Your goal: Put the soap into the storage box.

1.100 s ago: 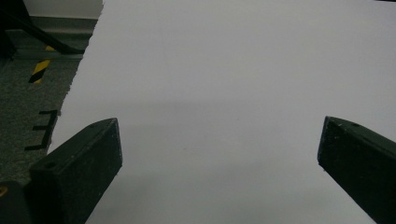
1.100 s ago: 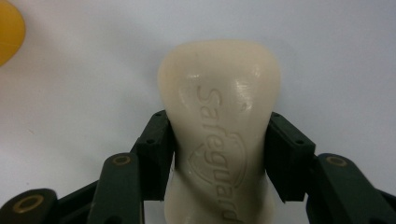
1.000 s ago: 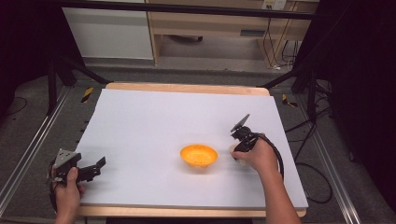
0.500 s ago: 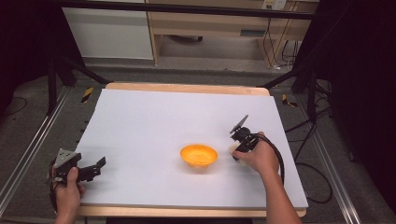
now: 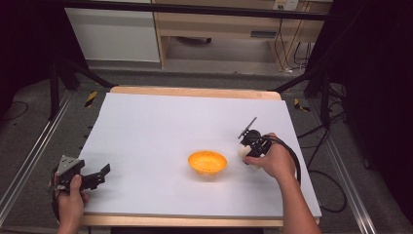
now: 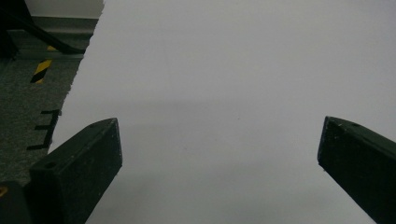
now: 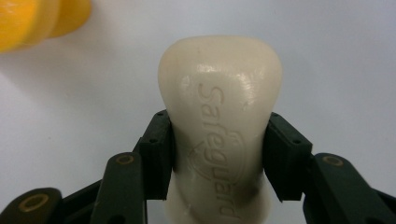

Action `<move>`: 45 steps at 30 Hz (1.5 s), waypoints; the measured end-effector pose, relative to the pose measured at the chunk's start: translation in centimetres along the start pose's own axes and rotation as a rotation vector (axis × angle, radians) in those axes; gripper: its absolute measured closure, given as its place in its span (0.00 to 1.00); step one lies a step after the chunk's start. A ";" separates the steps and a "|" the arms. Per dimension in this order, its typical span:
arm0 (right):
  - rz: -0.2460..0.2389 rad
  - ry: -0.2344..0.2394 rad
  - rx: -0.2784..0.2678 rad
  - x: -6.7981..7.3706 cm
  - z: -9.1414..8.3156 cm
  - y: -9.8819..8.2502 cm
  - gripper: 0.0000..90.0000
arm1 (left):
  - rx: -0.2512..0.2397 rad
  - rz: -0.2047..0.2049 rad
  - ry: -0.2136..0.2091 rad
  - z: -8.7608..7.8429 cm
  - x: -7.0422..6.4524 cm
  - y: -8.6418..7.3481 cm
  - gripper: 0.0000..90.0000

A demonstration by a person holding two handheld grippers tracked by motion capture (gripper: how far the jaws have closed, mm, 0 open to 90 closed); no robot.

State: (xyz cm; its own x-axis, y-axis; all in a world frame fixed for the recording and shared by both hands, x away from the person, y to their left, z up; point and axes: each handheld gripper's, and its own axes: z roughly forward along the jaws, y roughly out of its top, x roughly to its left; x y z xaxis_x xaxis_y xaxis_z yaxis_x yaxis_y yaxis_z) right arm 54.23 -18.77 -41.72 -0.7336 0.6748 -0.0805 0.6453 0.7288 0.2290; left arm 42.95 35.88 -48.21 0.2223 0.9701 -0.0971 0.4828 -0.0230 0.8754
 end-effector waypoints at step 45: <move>-0.443 0.068 -0.056 7.9 -3.0 7.6 0.55 | -0.003 -0.007 -0.008 0.0 0.0 0.0 0.00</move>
State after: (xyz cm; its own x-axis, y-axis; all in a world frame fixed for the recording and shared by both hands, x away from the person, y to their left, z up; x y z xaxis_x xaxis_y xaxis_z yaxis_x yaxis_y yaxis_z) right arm 52.72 -8.24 -37.69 -0.9500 0.2889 -0.1187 0.2551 0.9370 0.2388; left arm 42.95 35.91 -48.22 0.2260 0.9682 -0.1073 0.4820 -0.0154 0.8760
